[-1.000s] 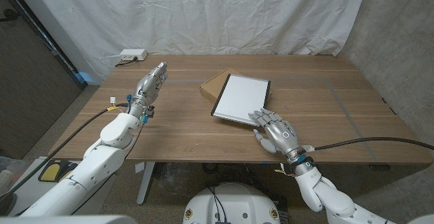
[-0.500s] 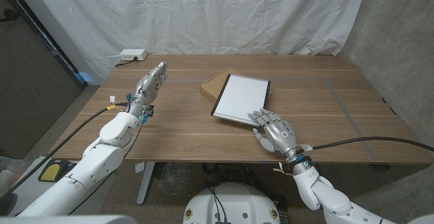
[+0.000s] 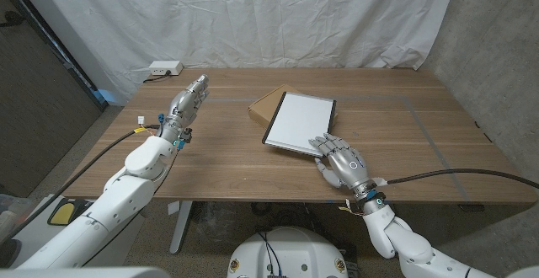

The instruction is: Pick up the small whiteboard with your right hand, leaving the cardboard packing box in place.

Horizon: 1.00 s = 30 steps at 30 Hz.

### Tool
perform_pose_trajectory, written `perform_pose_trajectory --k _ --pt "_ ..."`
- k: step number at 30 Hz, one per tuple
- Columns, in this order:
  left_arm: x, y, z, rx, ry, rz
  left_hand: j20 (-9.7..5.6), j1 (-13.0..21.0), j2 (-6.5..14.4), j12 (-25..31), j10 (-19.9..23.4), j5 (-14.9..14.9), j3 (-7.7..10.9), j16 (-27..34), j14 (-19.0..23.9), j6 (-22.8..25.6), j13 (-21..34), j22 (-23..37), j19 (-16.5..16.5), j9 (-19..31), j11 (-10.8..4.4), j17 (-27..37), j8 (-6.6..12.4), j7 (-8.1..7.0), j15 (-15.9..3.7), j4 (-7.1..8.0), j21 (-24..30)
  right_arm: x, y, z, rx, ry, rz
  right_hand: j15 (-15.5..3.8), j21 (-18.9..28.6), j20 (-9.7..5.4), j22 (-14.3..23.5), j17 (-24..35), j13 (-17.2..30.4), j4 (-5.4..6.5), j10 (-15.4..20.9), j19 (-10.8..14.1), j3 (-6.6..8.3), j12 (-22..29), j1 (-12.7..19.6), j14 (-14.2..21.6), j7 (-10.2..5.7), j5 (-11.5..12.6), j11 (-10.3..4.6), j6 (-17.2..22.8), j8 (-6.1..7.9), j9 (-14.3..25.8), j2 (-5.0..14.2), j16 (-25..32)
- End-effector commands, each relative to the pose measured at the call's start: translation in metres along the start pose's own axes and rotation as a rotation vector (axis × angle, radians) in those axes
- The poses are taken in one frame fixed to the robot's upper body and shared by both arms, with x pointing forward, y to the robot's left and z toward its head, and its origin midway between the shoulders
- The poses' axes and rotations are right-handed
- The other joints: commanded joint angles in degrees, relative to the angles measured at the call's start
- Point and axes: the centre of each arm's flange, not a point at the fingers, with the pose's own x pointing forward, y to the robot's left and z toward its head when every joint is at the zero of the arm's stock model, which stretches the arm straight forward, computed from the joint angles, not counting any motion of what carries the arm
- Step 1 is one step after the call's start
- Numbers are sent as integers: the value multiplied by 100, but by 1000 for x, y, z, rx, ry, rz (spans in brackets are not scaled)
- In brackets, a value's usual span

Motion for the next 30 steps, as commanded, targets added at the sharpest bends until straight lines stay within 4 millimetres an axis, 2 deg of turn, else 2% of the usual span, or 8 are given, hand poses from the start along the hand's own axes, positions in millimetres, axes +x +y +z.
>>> perform_pose_trajectory --k 1,5,13,19,20,26,30 --pt "0 0 0 2 1 6 4 23 42 -1 -16 -11 -27 -15 -18 66 -2 18 -34 25 -10 9 -9 6 34 -8 7 6 5 -5 7 6 -7 -504 53 -498 15 11 13 16 61 84 2 38 68 55 -9 -41 0 68 53 6 1 36" --pt "-1 1 0 -1 -1 11 8 25 46 0 -13 -13 -29 -15 -18 68 -2 18 -36 25 -15 9 -9 2 34 -8 7 7 6 -7 15 4 -16 -541 66 -505 18 16 15 17 118 117 7 62 92 114 -28 -50 -18 127 76 8 21 54" --pt "0 -1 -4 -6 4 6 11 27 51 1 -11 -15 -31 -14 -17 67 -2 18 -37 25 -15 9 -11 1 38 -8 7 4 8 -11 32 -5 -46 -709 157 -594 33 24 17 -12 531 346 5 225 220 428 -134 -99 -114 565 241 7 29 129" --pt "2 -4 -4 -6 3 -3 13 30 55 1 -10 -17 -33 -14 -16 71 -2 19 -37 25 -12 9 -10 3 39 -8 7 3 6 -13 38 -1 -73 -817 221 -627 48 39 17 16 887 479 -3 356 260 664 -145 -135 -232 807 325 1 71 188" --pt "3 -4 -4 -7 3 -6 15 30 56 0 -14 -18 -33 -14 -18 70 -2 19 -36 25 -9 9 -10 4 37 -8 8 3 5 -14 39 -3 -79 -822 229 -633 49 40 17 19 917 495 -4 367 262 669 -143 -139 -216 845 338 -1 77 187" --pt "4 -7 -4 -7 1 -8 14 32 58 1 -11 -19 -35 -14 -16 72 -2 19 -37 25 -10 9 -10 3 36 -9 8 1 0 -14 49 -11 -114 -933 352 -727 82 97 5 162 1333 696 -10 504 210 1003 -152 -256 -308 1383 481 -51 338 279" --pt "3 -8 -4 -6 1 -10 16 34 60 2 -8 -21 -37 -13 -14 68 -2 19 -38 25 -13 9 -12 2 37 -9 7 1 -2 -15 48 -11 -127 -949 395 -743 93 117 -11 203 1484 744 -19 547 187 1068 -160 -341 -327 1632 536 -76 437 280"
